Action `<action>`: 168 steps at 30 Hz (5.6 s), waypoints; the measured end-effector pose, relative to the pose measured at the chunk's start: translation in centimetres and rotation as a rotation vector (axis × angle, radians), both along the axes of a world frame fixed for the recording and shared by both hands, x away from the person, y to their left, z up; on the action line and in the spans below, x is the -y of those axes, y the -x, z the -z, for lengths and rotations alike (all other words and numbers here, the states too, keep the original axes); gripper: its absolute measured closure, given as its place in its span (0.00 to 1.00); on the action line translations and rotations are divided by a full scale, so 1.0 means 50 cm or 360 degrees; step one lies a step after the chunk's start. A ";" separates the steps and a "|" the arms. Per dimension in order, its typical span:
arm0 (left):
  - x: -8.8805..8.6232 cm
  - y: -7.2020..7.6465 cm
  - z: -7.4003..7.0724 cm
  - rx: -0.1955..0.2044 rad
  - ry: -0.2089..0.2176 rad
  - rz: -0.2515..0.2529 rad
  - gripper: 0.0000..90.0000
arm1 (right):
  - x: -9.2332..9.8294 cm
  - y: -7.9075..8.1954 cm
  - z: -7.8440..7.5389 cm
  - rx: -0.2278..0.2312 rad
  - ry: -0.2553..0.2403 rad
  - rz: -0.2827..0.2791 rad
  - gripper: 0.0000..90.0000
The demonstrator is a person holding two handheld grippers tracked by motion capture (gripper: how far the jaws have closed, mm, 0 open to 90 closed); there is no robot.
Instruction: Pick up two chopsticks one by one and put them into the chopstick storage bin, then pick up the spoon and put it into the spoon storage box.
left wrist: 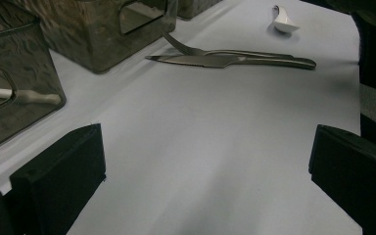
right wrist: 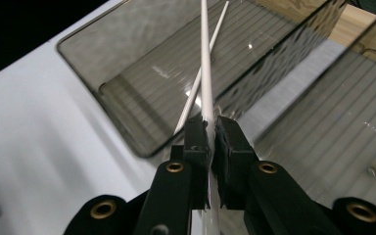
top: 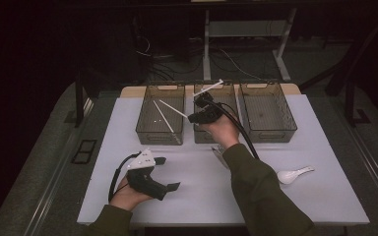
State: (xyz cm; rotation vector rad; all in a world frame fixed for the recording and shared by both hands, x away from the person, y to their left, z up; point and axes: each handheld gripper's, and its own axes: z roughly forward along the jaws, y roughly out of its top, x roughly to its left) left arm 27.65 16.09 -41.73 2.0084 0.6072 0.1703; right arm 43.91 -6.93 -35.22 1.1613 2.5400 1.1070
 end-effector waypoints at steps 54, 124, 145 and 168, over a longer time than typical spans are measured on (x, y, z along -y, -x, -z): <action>-0.002 -0.001 0.000 -0.0006 -0.0004 0.0023 0.00 | -0.098 -0.026 -0.018 0.0001 -0.0106 -0.0119 0.47; -0.007 -0.001 0.003 -0.0014 -0.0033 -0.0033 0.00 | 0.598 0.240 0.129 -0.0020 0.0090 0.0204 0.99; -0.006 -0.001 0.003 -0.0013 -0.0043 -0.0024 0.00 | 0.659 0.268 0.165 -0.0134 0.0207 0.0307 0.99; -0.006 -0.002 0.003 -0.0015 -0.0053 -0.0015 0.00 | 0.649 0.320 0.156 -0.0151 0.0165 0.0218 0.98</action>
